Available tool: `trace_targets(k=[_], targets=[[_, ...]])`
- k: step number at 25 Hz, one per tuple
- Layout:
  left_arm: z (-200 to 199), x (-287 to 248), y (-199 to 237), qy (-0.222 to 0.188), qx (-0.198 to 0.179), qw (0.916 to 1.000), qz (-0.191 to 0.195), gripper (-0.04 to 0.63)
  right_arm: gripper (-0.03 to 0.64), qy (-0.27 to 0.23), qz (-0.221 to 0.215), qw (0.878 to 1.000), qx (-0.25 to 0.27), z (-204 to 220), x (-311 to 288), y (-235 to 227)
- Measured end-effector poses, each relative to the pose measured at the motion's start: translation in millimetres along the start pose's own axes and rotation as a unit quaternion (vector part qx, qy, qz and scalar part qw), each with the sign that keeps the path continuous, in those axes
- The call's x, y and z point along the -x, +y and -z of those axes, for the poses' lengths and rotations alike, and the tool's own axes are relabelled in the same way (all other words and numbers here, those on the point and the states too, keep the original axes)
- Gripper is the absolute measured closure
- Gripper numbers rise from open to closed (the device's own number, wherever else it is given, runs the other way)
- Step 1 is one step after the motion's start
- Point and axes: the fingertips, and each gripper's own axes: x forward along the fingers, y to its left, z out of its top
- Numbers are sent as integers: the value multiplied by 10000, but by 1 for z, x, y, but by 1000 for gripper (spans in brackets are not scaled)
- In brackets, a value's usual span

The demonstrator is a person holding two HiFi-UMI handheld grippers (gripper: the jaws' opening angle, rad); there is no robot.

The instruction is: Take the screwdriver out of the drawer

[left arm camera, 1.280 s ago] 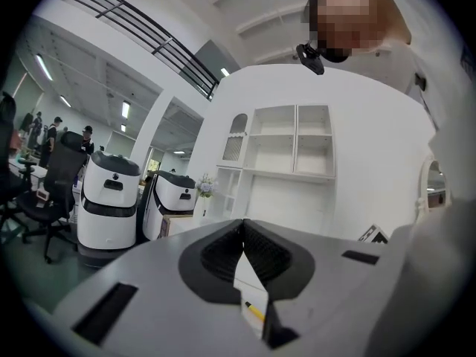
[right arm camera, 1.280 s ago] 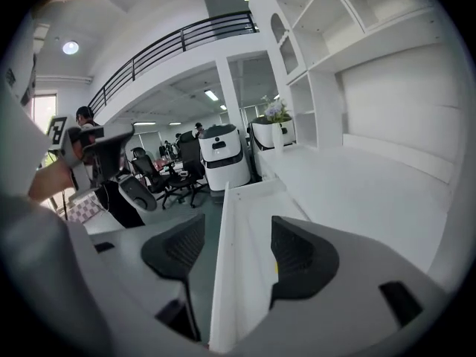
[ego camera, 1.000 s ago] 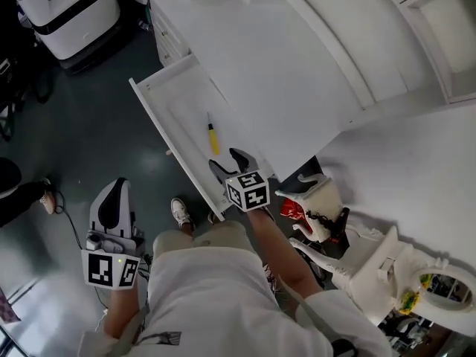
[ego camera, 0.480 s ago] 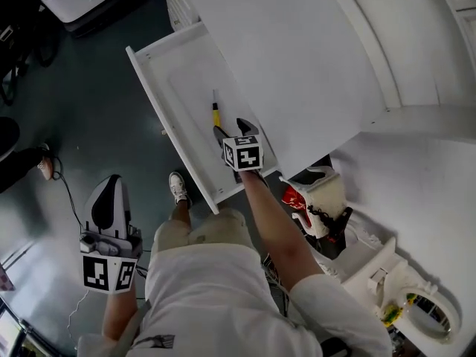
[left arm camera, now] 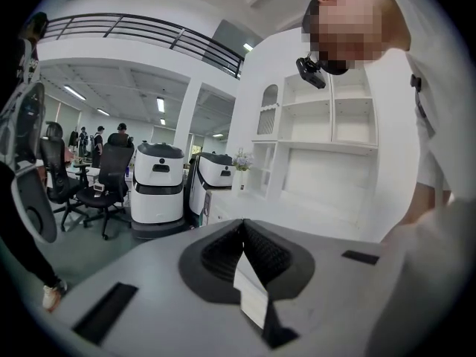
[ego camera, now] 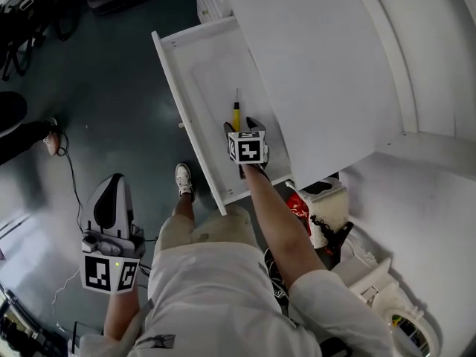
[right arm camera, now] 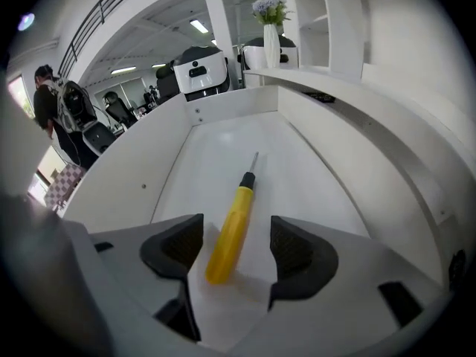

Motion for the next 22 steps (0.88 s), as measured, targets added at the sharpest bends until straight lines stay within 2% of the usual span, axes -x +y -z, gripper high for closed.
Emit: trace_targets(k=[2, 8, 9, 11, 22], targets=[[2, 4, 4, 6, 45, 10000, -66, 580, 365, 45, 171, 9994, 282, 4, -2, -1], [-2, 7, 8, -81, 118, 9998, -107, 580, 399, 121, 183, 9988, 433, 4, 1, -2], [-3, 8, 8, -98, 124, 9998, -95, 580, 423, 148, 182, 9988, 420, 5, 2, -4], [-5, 9, 10, -131, 149, 9998, -74, 580, 528, 210, 140, 9991, 351, 8, 5, -8], [-7, 7, 8, -154, 181, 9995, 213, 580, 529, 365, -114, 9993, -59, 21, 16, -9]])
